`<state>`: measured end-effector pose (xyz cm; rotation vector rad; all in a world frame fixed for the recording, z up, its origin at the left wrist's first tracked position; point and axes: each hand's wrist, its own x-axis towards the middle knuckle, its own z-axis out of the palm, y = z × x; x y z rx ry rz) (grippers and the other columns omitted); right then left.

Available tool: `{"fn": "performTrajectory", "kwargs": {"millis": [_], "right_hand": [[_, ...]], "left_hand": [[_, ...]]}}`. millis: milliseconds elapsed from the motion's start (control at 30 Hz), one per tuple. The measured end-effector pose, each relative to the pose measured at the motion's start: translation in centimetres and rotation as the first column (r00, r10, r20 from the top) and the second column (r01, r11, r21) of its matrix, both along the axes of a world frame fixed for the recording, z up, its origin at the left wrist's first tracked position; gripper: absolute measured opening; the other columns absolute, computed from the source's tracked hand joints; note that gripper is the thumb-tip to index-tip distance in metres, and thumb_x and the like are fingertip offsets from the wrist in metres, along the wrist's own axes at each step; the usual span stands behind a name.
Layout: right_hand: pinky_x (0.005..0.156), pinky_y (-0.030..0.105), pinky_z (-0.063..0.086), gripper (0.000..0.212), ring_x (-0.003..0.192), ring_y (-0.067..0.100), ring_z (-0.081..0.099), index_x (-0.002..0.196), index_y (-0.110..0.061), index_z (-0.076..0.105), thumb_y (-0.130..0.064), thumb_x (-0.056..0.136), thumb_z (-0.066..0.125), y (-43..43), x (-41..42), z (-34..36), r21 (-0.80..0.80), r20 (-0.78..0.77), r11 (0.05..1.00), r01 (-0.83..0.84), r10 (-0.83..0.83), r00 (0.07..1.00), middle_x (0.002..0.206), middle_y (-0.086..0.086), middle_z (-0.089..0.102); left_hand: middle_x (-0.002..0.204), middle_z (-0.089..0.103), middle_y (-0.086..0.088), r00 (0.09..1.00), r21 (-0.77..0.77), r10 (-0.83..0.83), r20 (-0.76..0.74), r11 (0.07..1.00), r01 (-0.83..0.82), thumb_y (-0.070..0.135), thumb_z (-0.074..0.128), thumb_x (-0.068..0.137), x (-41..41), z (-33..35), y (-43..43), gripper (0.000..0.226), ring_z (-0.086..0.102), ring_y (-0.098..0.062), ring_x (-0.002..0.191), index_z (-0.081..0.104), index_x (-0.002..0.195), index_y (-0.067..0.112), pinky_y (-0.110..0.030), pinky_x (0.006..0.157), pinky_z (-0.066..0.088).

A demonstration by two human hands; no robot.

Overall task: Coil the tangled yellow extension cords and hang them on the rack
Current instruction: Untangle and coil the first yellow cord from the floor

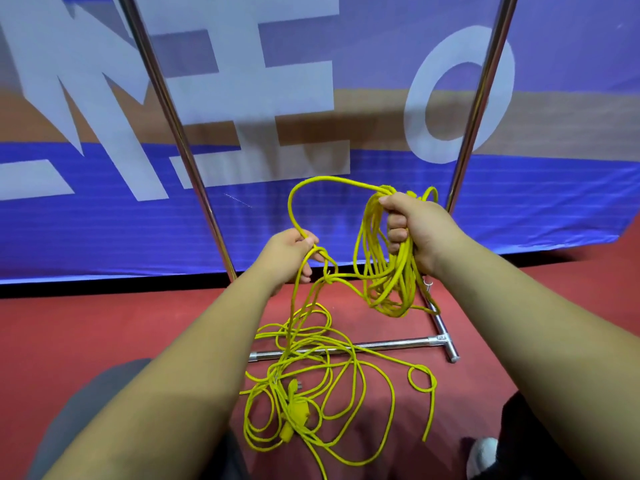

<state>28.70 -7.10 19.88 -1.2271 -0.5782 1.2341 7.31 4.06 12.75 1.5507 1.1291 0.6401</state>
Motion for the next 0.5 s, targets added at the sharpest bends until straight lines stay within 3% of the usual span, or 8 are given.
{"fn": "performTrajectory", "kwargs": {"millis": [233, 367, 433, 500], "right_hand": [[0.046, 0.023, 0.031, 0.018, 0.043, 0.01, 0.036, 0.083, -0.024, 0.057, -0.026, 0.097, 0.067, 0.2, 0.9, -0.4, -0.052, 0.048, 0.998, 0.044, -0.041, 0.998, 0.056, -0.008, 0.037], [0.045, 0.025, 0.037, 0.012, 0.046, 0.013, 0.041, 0.088, -0.015, 0.063, -0.026, 0.09, 0.069, 0.1, 0.6, -1.1, -0.127, 0.217, 0.992, 0.003, 0.025, 0.976, 0.064, -0.001, 0.053], [0.047, 0.024, 0.041, 0.012, 0.046, 0.014, 0.043, 0.095, -0.011, 0.066, -0.023, 0.094, 0.066, -0.1, 0.1, -1.5, -0.146, 0.242, 0.988, -0.041, 0.076, 0.967, 0.078, 0.002, 0.075], [0.048, 0.024, 0.042, 0.012, 0.045, 0.013, 0.043, 0.102, -0.011, 0.066, -0.021, 0.098, 0.063, -0.3, -0.5, -1.6, -0.163, 0.229, 0.979, -0.119, 0.155, 0.961, 0.097, 0.009, 0.082]], "left_hand": [[0.091, 0.073, -0.018, 0.951, 0.115, -0.091, 0.295, 0.992, 0.059, 0.026, 0.05, 0.109, -0.3, 5.5, -0.8, 0.015, 0.034, -0.016, 0.043, 0.062, 0.11, 0.017, -0.025, 0.044, 0.037], [0.081, 0.068, -0.007, 0.9, 0.125, -0.163, 0.404, 0.985, 0.123, 0.025, 0.048, 0.11, -0.4, 7.8, -2.0, 0.014, 0.05, -0.016, 0.052, 0.06, 0.109, 0.02, -0.03, 0.056, 0.052], [0.078, 0.065, -0.004, 0.894, 0.118, -0.2, 0.402, 0.979, 0.166, 0.025, 0.047, 0.11, -0.3, 8.1, -2.5, 0.014, 0.058, -0.018, 0.064, 0.06, 0.108, 0.02, -0.034, 0.068, 0.054], [0.079, 0.065, -0.004, 0.902, 0.091, -0.172, 0.397, 0.985, 0.148, 0.027, 0.047, 0.11, -0.1, 8.0, -2.9, 0.014, 0.06, -0.018, 0.066, 0.059, 0.109, 0.02, -0.032, 0.067, 0.056]]}}
